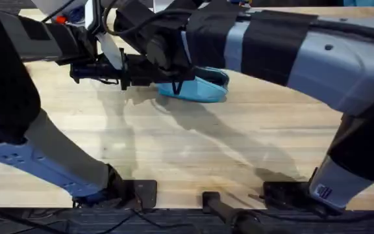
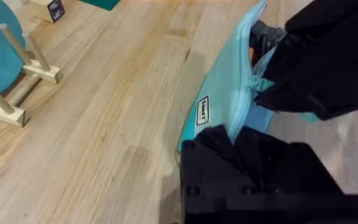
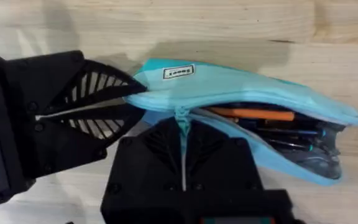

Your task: Unzip the bag, pick up the pens from the table one at a time and place them inside, then zip the bag closed.

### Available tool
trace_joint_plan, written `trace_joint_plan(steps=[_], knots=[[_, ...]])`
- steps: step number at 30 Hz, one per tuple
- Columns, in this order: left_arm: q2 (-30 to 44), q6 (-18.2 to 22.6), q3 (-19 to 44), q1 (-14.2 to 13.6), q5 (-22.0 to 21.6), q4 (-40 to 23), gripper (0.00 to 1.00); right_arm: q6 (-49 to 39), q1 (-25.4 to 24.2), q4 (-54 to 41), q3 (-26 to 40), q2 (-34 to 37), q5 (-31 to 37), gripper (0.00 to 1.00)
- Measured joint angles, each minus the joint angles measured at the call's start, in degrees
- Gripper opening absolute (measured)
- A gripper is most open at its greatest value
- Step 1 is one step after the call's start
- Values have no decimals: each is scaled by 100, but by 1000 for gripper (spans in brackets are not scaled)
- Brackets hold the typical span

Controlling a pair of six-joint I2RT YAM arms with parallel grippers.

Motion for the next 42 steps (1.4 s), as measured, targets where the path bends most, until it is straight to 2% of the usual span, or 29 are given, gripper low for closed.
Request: trace_joint_plan(steps=[42], knots=[[0,0,-3,-46,23,-46,40,-969,-61,-700,143,0,-61,32]])
